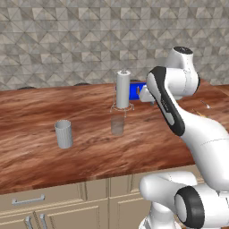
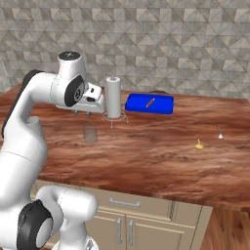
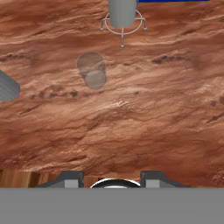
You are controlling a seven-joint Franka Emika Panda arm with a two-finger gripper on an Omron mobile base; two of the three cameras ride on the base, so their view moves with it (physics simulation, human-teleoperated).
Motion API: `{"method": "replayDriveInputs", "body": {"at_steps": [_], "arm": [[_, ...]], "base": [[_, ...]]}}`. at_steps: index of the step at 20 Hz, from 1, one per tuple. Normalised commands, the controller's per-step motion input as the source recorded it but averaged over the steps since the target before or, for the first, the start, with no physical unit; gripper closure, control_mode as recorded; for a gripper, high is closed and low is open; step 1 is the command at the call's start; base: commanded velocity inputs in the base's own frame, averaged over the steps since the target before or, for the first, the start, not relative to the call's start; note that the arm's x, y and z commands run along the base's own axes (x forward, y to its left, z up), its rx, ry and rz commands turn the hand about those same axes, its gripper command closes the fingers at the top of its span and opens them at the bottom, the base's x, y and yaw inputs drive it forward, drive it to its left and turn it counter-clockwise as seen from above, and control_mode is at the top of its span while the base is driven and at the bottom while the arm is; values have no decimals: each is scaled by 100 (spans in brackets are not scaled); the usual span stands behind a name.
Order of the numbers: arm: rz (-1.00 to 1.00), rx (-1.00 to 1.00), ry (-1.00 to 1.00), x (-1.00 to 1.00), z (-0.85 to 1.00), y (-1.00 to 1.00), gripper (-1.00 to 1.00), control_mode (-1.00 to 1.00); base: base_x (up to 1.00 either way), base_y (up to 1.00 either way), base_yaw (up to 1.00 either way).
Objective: Take the tongs from the drawer on the left and place them on the dining counter next to the tray containing the kebab skewer.
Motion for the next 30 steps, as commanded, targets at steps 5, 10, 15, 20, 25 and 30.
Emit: {"method": "replayDriveInputs", "body": {"at_steps": [5, 10, 15, 20, 25, 30], "arm": [[-3, 0, 4, -16, -5, -19, -100, -100], [-9, 0, 1, -29, -1, -32, -100, -100], [-3, 0, 0, -32, 0, -9, -100, -100], [0, 0, -1, -36, 0, 0, -100, -100], [-2, 0, -3, -21, 0, 0, -100, -100], [-5, 0, -2, -26, 0, 0, -100, -100]], "base": [[0, 0, 0], [0, 0, 0], [0, 0, 0], [0, 0, 0], [0, 0, 0], [0, 0, 0]]}}
